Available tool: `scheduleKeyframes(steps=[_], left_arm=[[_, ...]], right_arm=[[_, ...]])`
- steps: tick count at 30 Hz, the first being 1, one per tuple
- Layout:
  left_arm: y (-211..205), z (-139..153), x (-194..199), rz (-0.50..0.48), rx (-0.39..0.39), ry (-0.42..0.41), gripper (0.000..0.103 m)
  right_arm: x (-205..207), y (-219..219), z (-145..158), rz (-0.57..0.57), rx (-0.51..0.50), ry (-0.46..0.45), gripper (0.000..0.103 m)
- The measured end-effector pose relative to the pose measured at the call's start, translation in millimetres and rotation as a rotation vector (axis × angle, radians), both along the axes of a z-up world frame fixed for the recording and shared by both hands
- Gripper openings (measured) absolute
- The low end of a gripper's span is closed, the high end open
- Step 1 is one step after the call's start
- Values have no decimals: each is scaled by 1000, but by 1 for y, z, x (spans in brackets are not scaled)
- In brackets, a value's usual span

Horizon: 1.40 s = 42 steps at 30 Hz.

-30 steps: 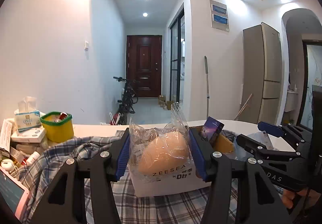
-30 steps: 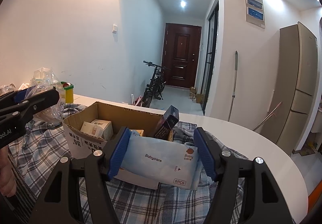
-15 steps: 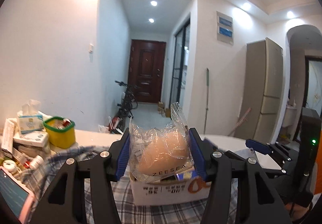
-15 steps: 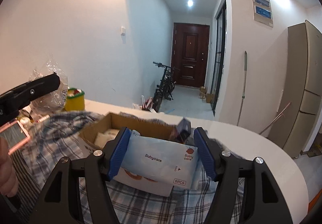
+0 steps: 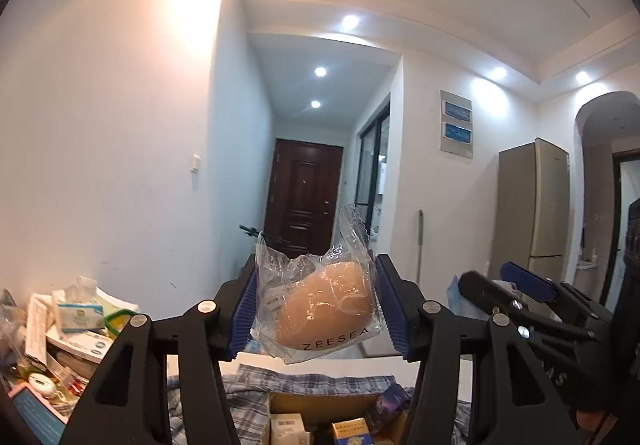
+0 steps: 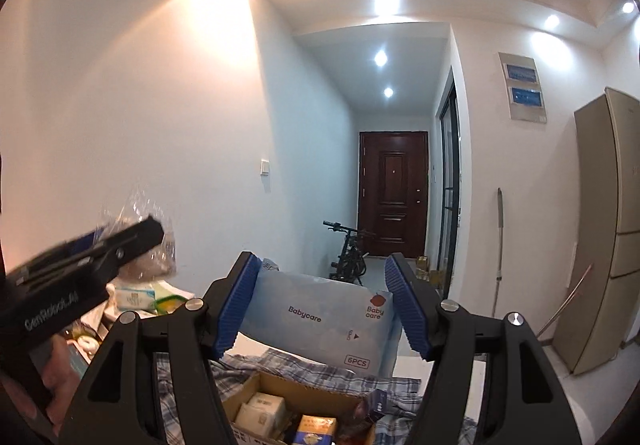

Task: Organize objects
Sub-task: 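Lift the sponge bag with the left gripper and carry it over the box, then lower the sponge bag into the box and open the left gripper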

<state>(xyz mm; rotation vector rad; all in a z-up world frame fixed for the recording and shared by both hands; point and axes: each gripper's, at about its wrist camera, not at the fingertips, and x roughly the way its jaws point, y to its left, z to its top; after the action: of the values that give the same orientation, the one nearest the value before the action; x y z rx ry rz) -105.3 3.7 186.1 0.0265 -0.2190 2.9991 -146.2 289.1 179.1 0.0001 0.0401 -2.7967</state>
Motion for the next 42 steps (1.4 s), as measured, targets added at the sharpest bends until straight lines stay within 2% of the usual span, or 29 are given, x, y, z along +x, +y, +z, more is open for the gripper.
scheduleKeyframes(steps=[4, 6, 9, 12, 16, 21, 27, 30, 36, 42], left_arm=[[-1, -14, -20, 7, -2, -21, 57], [1, -19, -34, 8, -9, -62, 57], [2, -27, -49, -5, 2, -119, 57], [5, -36, -60, -21, -3, -171, 57], [10, -43, -67, 6, -29, -183, 57], [10, -44, -68, -21, -24, -202, 57], [16, -45, -64, 16, -71, -158, 57], [14, -49, -72, 11, -73, -179, 57], [18, -67, -104, -8, -123, -276, 57], [22, -93, -142, -87, -134, -442, 57]], right_arm=[[-16, 5, -21, -31, -38, -5, 65], [-24, 7, -33, -70, -53, 3, 65], [-47, 6, -42, -83, -31, -67, 65], [-53, 17, -46, -84, -70, -84, 65], [-54, 23, -43, -106, -38, -68, 65], [-57, 37, -41, -46, -103, -127, 65], [-51, 28, -42, -74, -42, -88, 65], [-51, 24, -45, -65, -30, -91, 65], [-64, 16, -54, -63, -5, -135, 65], [-87, 11, -72, -99, 41, -272, 65]])
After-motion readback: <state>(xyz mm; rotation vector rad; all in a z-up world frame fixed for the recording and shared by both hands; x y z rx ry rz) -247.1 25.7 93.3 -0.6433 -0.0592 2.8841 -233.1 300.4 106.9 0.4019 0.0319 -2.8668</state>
